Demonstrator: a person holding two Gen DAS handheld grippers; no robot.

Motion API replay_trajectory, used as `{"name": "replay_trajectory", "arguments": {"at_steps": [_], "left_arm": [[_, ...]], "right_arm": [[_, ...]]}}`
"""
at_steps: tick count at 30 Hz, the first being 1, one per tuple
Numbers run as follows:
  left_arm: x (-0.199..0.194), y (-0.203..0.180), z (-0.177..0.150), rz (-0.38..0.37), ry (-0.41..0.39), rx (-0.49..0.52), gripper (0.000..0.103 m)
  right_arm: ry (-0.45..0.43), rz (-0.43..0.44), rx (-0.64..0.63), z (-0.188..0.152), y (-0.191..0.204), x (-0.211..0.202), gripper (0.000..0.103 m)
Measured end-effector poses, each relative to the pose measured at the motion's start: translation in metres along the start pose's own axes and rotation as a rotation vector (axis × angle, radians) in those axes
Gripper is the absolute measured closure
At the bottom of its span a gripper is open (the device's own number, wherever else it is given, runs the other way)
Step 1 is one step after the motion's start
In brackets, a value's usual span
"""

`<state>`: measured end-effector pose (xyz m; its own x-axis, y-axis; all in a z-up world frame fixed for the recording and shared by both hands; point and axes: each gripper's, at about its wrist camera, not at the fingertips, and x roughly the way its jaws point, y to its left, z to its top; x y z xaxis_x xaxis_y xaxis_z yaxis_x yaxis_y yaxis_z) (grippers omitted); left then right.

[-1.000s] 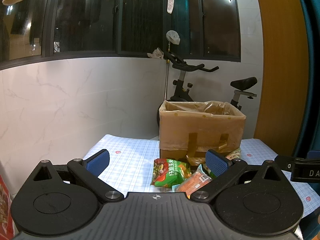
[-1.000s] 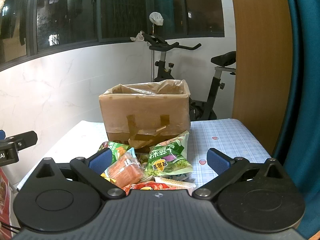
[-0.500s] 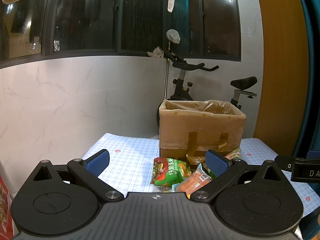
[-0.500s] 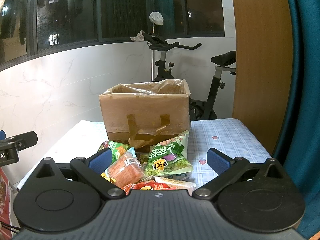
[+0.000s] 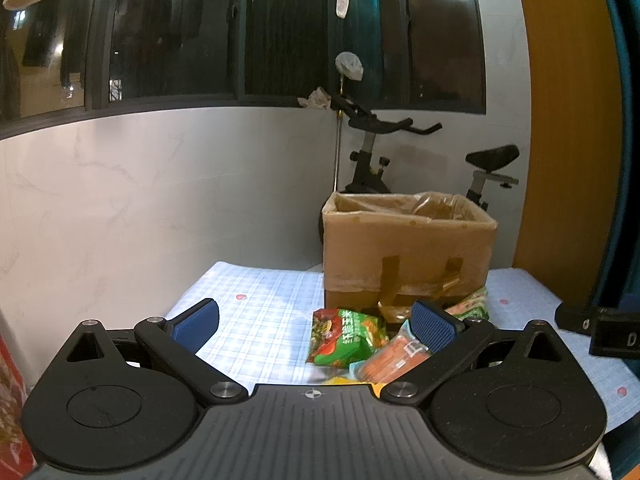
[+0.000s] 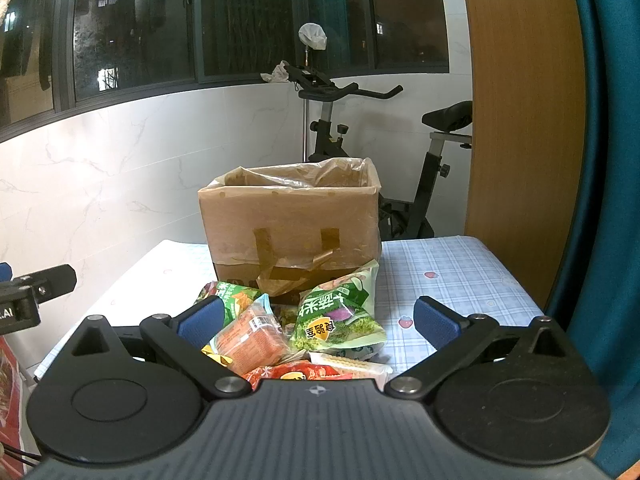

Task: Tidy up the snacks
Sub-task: 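Move both tools down toward the snack pile in front of the box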

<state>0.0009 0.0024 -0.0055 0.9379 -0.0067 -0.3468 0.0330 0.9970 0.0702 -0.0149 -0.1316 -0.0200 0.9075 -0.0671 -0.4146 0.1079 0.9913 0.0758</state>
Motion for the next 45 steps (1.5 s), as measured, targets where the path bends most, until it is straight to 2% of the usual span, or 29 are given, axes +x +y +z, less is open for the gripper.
{"name": "replay_trajectory", "arguments": {"at_steps": [6,11,13,15,18,25,35,41,45], "left_arm": [[0.003,0.01,0.003,-0.004,0.004,-0.034,0.0],[0.014,0.024,0.007,0.029,0.004,-0.061,0.0],[0.021,0.027,0.006,0.054,0.006,-0.051,0.0],[0.027,0.028,0.004,0.066,0.014,-0.035,0.0],[0.037,0.031,-0.001,0.056,0.036,-0.038,0.0],[0.061,0.031,-0.02,0.016,0.086,-0.052,0.0],[0.087,0.028,-0.047,-0.04,0.169,-0.044,0.001],[0.102,0.024,-0.064,-0.068,0.25,-0.059,0.001],[0.103,0.026,-0.066,-0.071,0.257,-0.07,0.001]], "right_arm": [[-0.04,0.045,0.015,-0.002,-0.002,0.0,0.0],[-0.178,0.139,0.077,-0.007,-0.022,0.002,0.0],[-0.202,0.126,0.056,-0.008,-0.025,0.006,0.0],[-0.19,0.113,0.032,-0.011,-0.027,0.014,0.0],[-0.135,0.107,0.024,-0.021,-0.03,0.03,0.0],[0.079,0.117,-0.009,-0.045,-0.032,0.066,0.0],[0.275,0.137,-0.016,-0.072,-0.03,0.102,0.002],[0.398,0.154,-0.03,-0.089,-0.021,0.124,0.004],[0.462,0.184,-0.061,-0.099,-0.012,0.131,0.007]]}}
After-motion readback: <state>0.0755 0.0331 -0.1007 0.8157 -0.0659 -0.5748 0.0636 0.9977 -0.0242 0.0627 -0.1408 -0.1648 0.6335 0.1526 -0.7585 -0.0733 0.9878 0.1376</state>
